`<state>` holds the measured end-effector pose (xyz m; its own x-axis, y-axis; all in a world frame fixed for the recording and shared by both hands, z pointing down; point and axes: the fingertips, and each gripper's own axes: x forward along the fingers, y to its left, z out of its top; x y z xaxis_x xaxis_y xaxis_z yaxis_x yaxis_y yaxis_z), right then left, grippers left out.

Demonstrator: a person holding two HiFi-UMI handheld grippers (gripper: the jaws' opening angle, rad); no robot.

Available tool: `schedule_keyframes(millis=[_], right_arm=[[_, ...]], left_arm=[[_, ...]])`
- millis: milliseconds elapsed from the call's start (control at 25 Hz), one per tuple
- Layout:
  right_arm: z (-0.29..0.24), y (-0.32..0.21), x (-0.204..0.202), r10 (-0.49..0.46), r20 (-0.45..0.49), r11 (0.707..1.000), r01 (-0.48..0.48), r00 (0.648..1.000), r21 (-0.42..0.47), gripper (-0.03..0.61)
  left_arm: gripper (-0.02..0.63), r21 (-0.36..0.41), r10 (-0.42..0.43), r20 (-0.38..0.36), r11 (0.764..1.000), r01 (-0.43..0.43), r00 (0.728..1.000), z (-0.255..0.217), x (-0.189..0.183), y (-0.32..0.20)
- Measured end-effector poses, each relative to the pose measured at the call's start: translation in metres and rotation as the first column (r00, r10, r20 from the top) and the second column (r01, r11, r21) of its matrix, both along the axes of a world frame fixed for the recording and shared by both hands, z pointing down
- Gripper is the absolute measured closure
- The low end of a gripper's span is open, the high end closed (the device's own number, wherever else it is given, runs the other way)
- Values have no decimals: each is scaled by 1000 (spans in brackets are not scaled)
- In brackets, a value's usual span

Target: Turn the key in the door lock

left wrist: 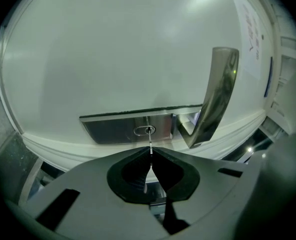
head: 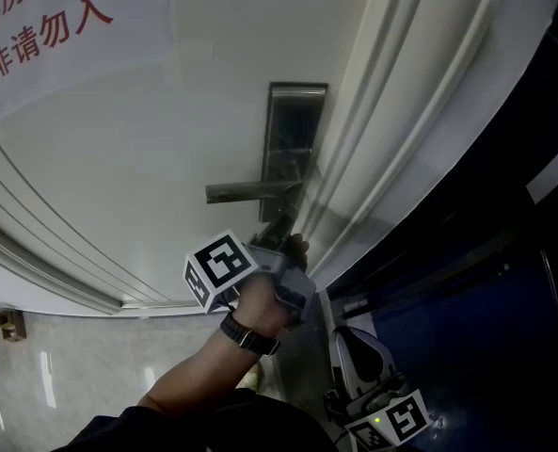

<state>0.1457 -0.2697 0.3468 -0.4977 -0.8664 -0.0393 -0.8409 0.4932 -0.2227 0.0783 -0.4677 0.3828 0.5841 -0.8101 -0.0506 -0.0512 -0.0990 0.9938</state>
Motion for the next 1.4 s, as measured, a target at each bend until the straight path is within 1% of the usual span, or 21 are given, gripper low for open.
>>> schedule_keyframes(millis=[120, 360, 560, 800, 920, 1160, 1400], right_arm=[[-2, -2, -2, -2, 12, 1000, 2, 1000, 13, 563], [2, -3, -8, -15, 10, 1000, 15, 1000, -24, 563], [2, -4, -7, -12, 10, 1000, 12, 1000, -27, 563], [4, -7, -8, -18, 10, 999, 18, 1000, -33, 563], [4, -7, -10, -25, 8, 999, 25, 1000, -34, 563], [0, -3, -12, -36, 12, 999, 36, 999, -17, 563], [-5, 3, -15, -50, 20, 999, 50, 999, 0, 563]], left_arm=[[606, -7, 22, 11, 1000, -22, 1000, -1, -1, -2], [606, 2, 9, 15, 1000, -9, 1000, -2, -1, -13], [606, 9, -1, 24, 1000, 1, 1000, -3, -1, -17], [606, -12, 38, 17, 999, -38, 999, -2, -1, -22], [606, -11, 45, 22, 999, -45, 999, -2, -1, -23], [606, 40, 37, 70, 998, -40, 997, -5, 0, -24], [606, 52, 49, 66, 997, -53, 997, -5, 3, -13]])
